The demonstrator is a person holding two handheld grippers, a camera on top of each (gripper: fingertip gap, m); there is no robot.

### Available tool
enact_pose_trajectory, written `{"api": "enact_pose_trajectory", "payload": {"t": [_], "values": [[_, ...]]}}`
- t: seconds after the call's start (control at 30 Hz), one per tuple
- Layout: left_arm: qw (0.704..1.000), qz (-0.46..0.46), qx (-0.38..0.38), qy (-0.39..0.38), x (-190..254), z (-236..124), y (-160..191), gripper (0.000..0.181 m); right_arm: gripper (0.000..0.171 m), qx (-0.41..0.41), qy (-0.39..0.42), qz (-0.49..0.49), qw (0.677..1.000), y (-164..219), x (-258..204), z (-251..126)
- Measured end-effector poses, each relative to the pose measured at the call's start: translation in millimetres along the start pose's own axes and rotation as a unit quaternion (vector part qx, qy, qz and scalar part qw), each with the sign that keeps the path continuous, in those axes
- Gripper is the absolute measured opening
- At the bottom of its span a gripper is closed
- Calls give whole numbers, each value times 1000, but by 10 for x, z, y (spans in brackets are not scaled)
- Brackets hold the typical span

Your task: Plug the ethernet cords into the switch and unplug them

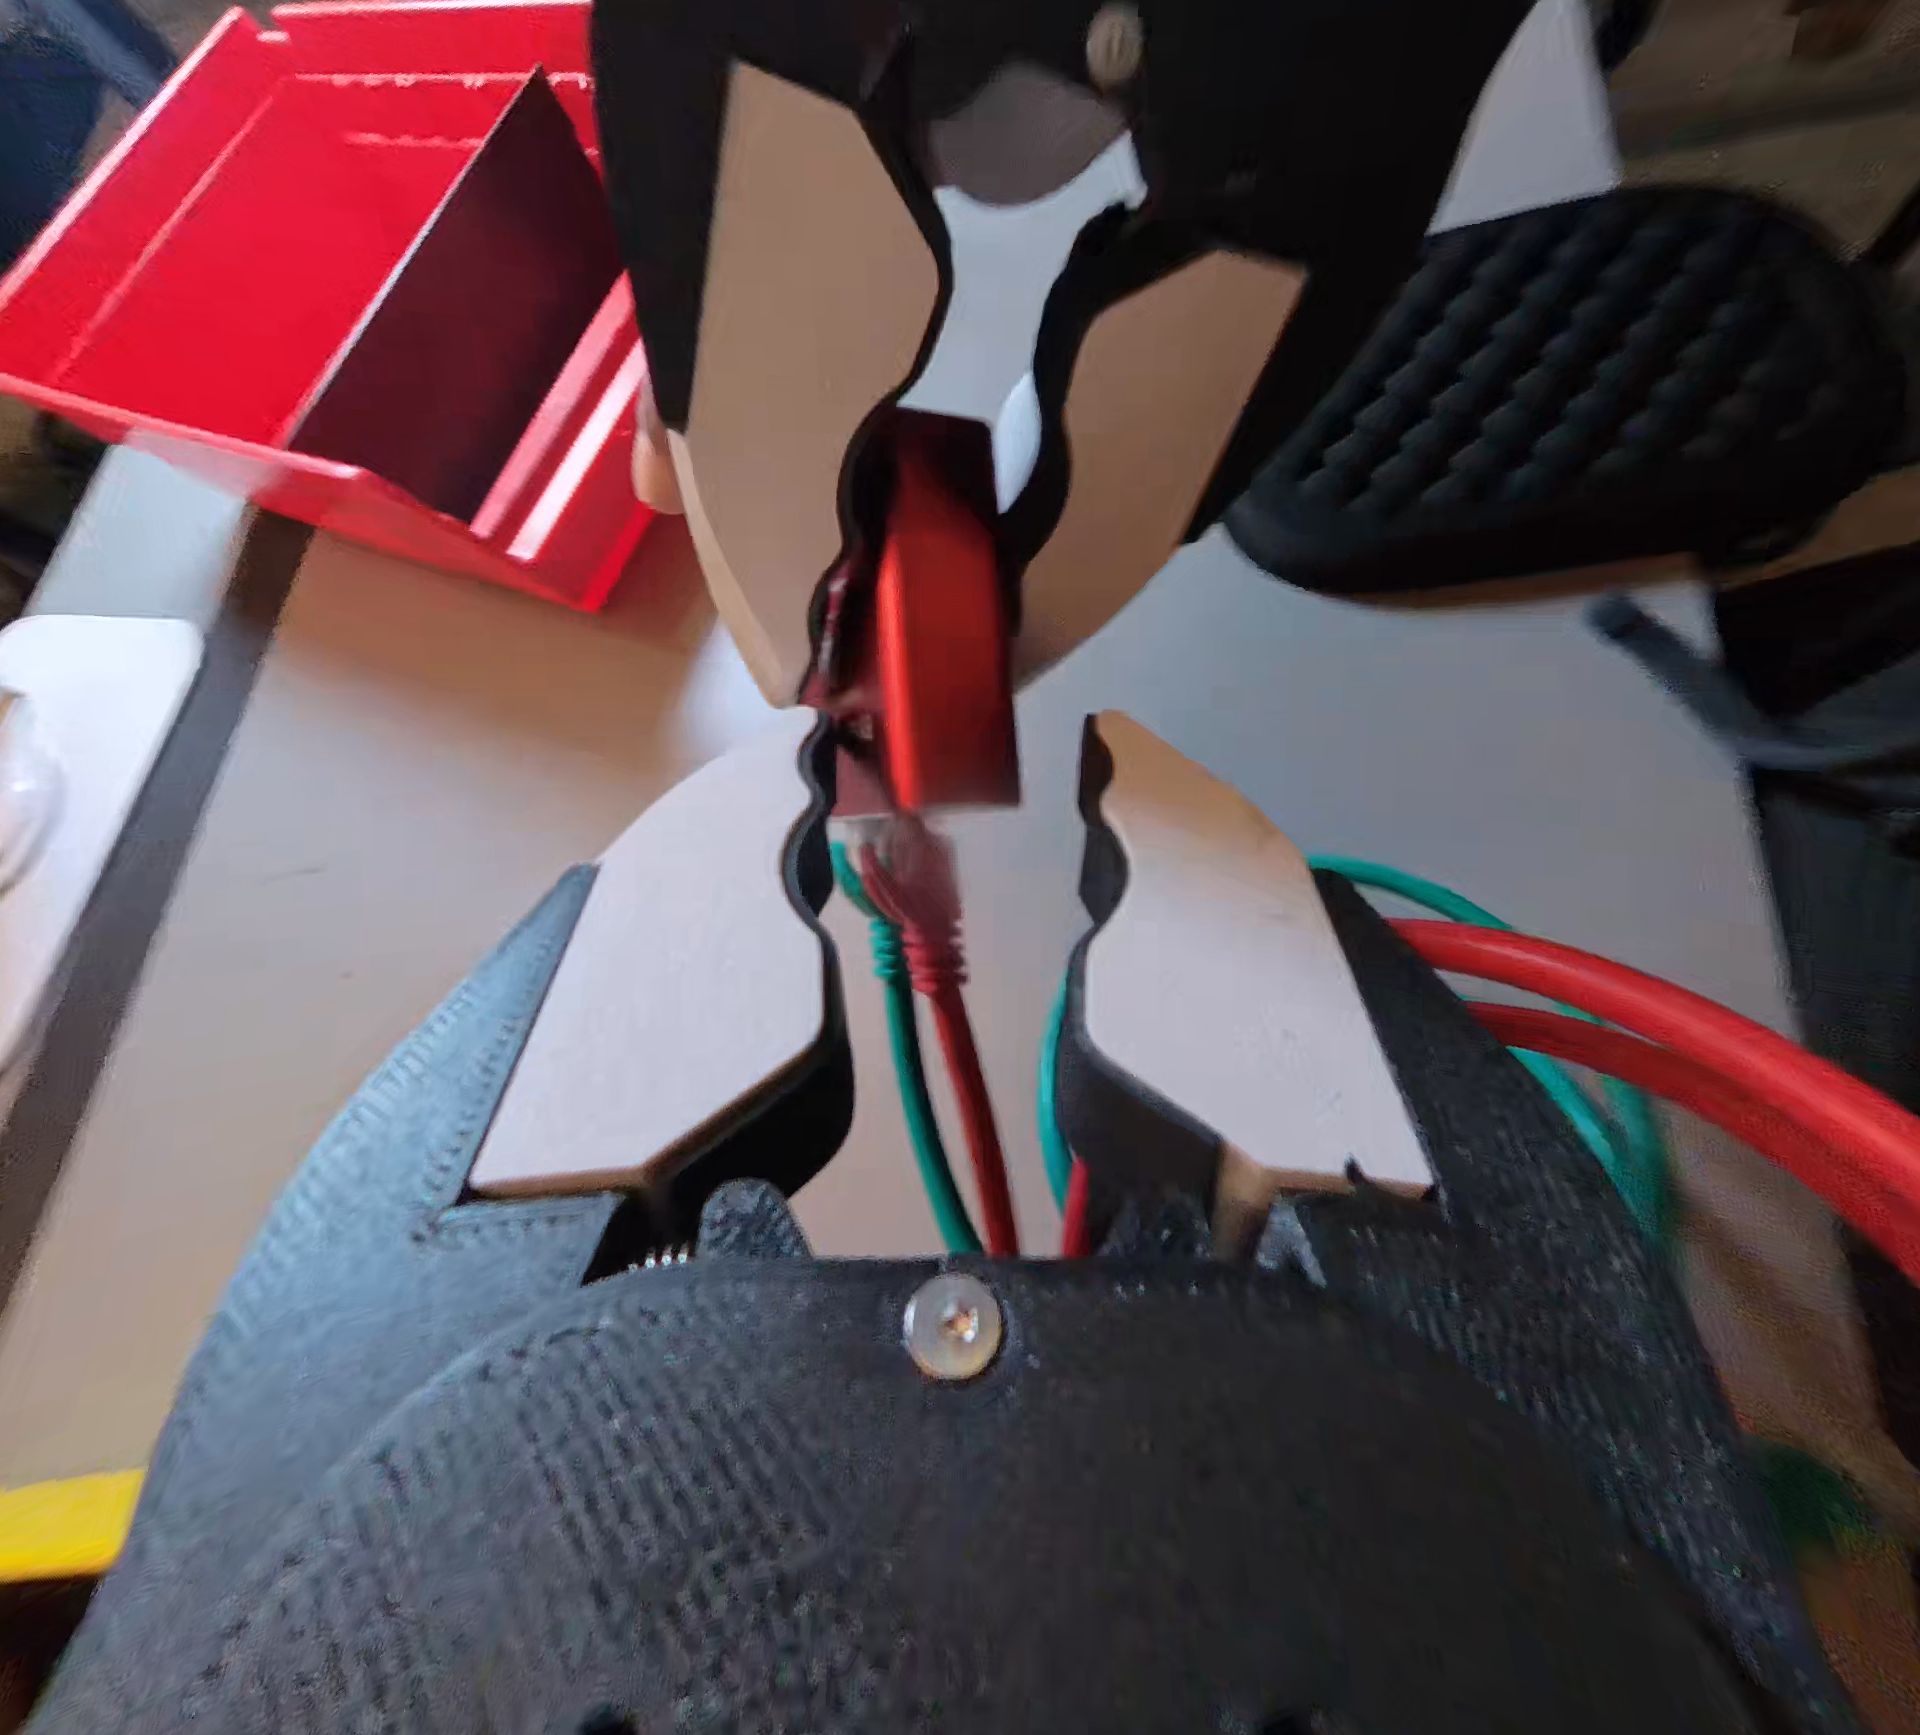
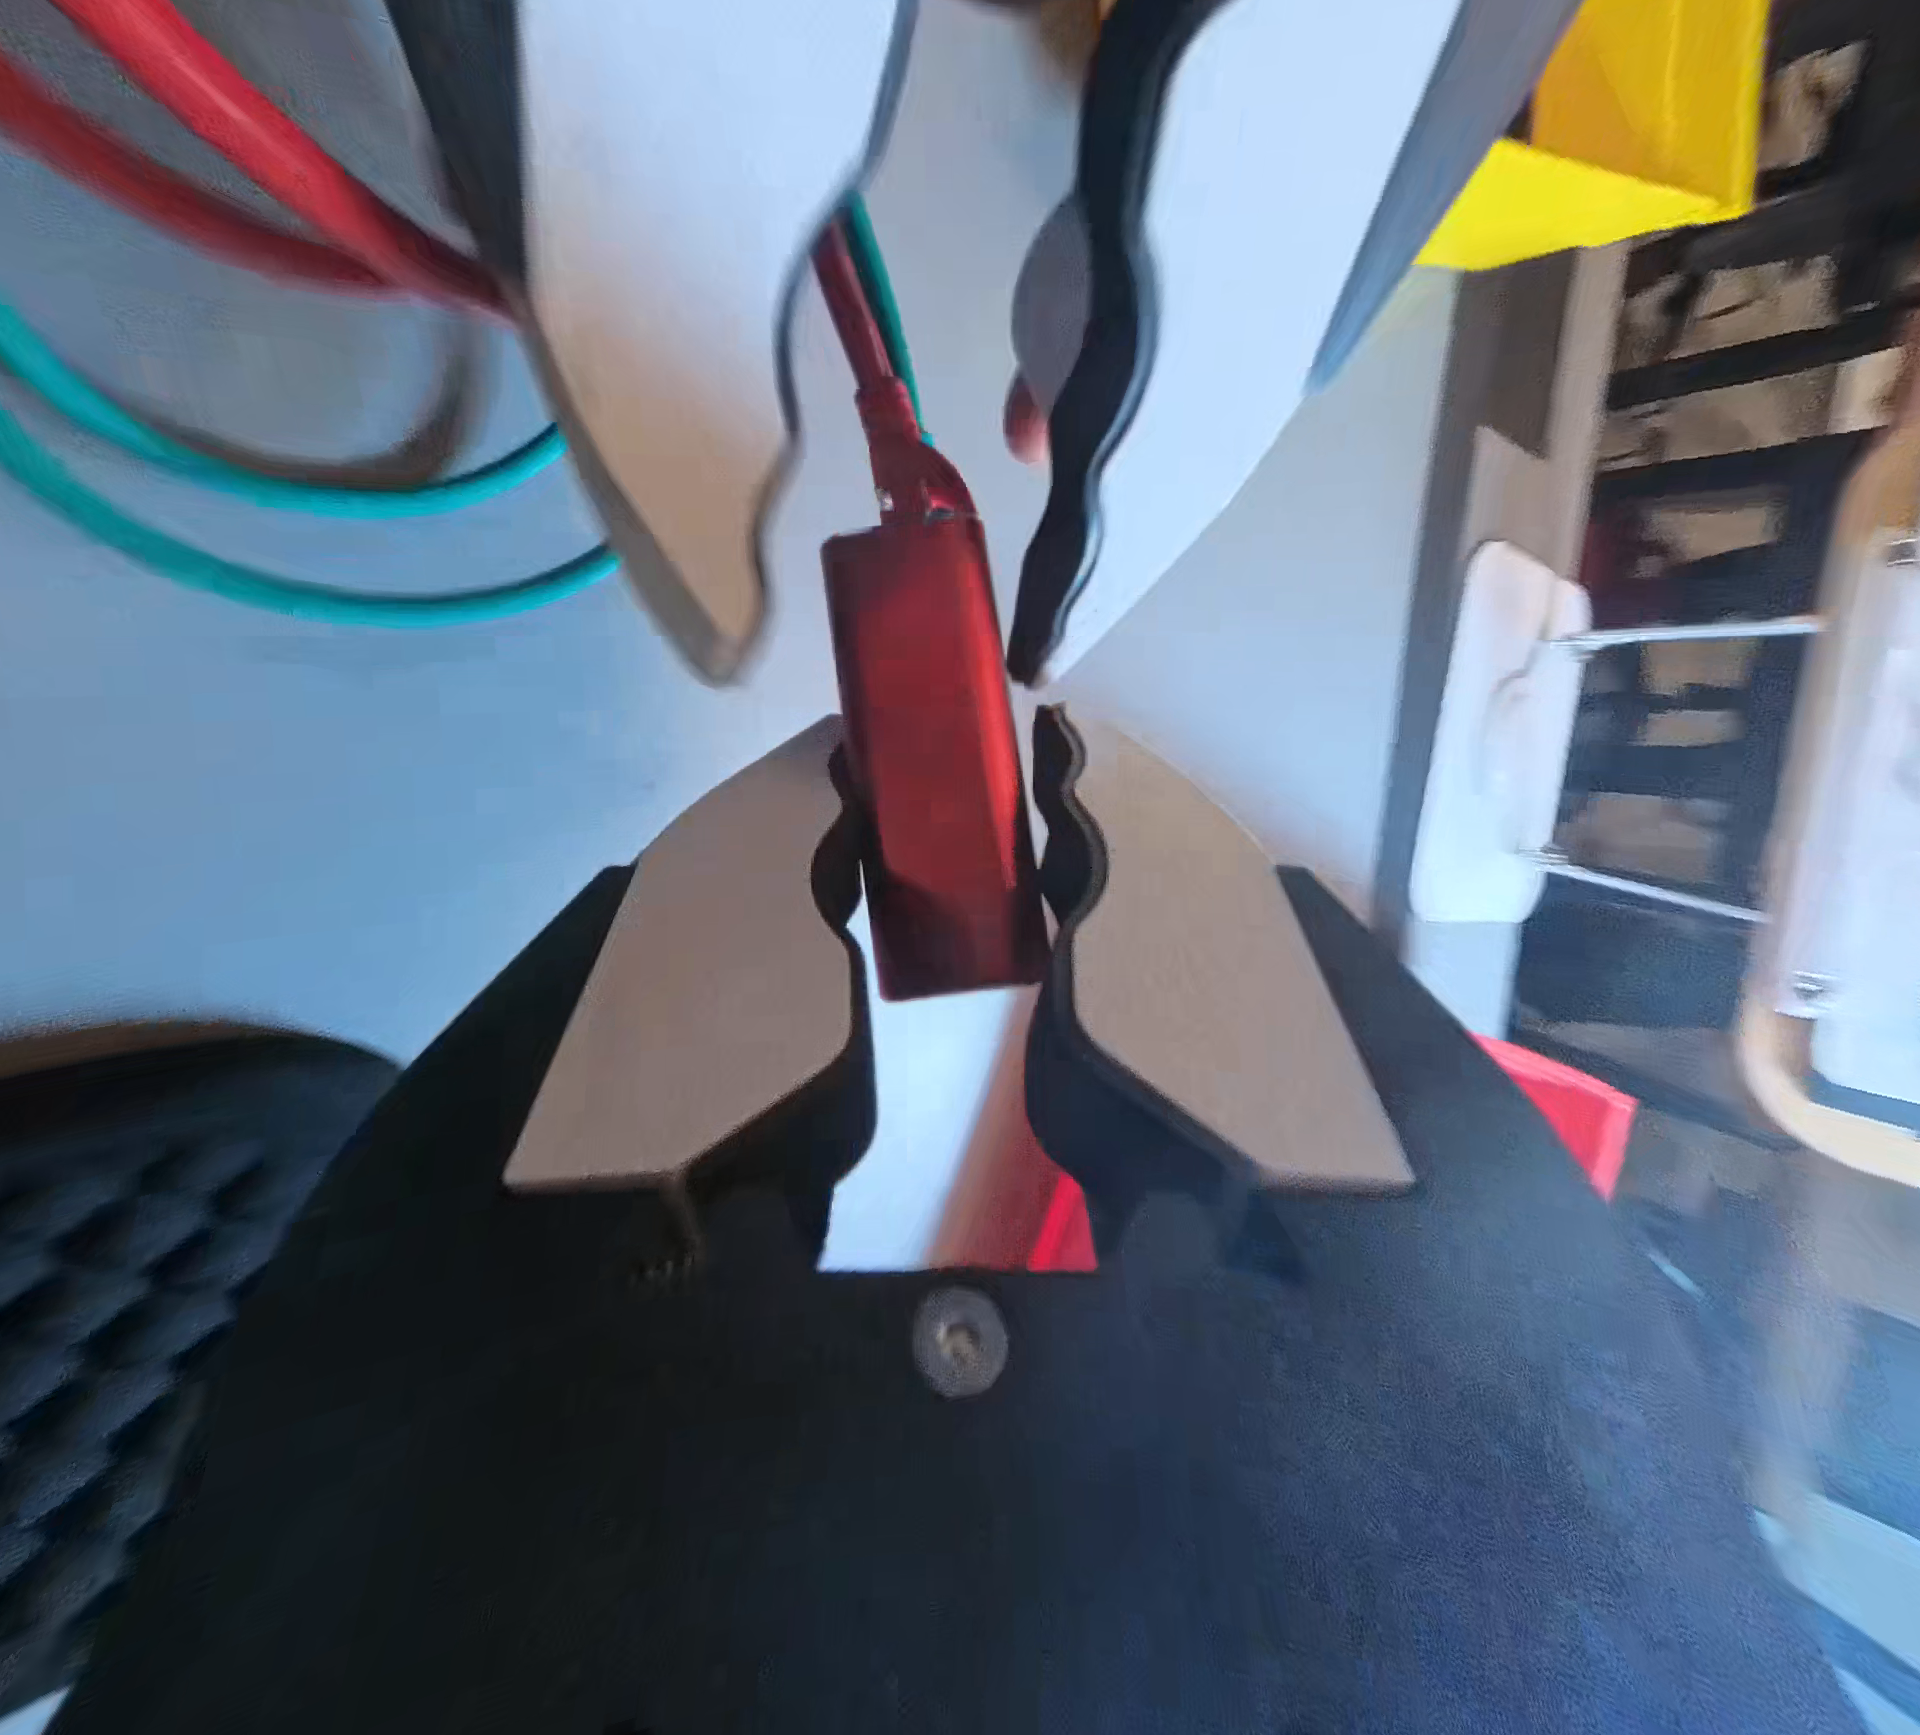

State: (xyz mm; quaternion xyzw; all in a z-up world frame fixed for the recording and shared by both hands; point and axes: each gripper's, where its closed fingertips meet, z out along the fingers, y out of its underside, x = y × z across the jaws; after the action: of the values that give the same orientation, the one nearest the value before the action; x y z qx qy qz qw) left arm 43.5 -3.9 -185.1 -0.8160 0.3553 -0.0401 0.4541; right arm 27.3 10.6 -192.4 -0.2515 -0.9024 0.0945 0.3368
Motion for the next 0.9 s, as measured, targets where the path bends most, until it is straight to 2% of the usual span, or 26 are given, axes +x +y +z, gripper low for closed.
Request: {"api": "enact_pose_trajectory", "payload": {"t": [0.03, 0.1, 0.17, 0.2, 0.27, 0.33, 0.4, 0.43, 0.5, 0.6, 0.77, 0.9], "values": [[999, 19, -17, -20, -47, 32, 36, 33, 30, 4, -25, 16, 1000, -35, -31, -34], [999, 35, 0, -22, -43, 15, -9, 29, 31, 41, -34, 30, 998, -127, -7, -144], [997, 43, 59, -6, -27, -114, -134, 28, 37, 129, -29, 67, 989, -267, 82, -348], [993, 34, 113, 15, -13, -218, -232, 27, 43, 192, -21, 92, 977, -334, 159, -496], [964, 4, 258, 56, -13, -503, -476, 27, 50, 335, -12, 165, 928, -416, 317, -803], [929, -24, 360, 86, -38, -729, -647, 27, 57, 437, -10, 223, 872, -441, 394, -943], [911, -36, 395, 111, -29, -748, -714, 26, 58, 498, -10, 241, 833, -572, 371, -973], [911, -40, 395, 114, -27, -694, -711, 27, 53, 507, -8, 240, 828, -654, 348, -948], [919, -41, 377, 106, -37, -558, -650, 26, 26, 483, 16, 208, 850, -753, 310, -854], [940, -57, 326, 83, -162, -490, -449, 30, 26, 398, 42, 171, 900, -676, 329, -697], [968, -13, 250, -27, -431, -657, -128, 38, 26, 293, 106, 107, 944, -481, 308, -504], [981, 58, 171, -66, -366, -614, 11, 43, 27, 218, 130, 54, 966, -431, 209, -230]]}}
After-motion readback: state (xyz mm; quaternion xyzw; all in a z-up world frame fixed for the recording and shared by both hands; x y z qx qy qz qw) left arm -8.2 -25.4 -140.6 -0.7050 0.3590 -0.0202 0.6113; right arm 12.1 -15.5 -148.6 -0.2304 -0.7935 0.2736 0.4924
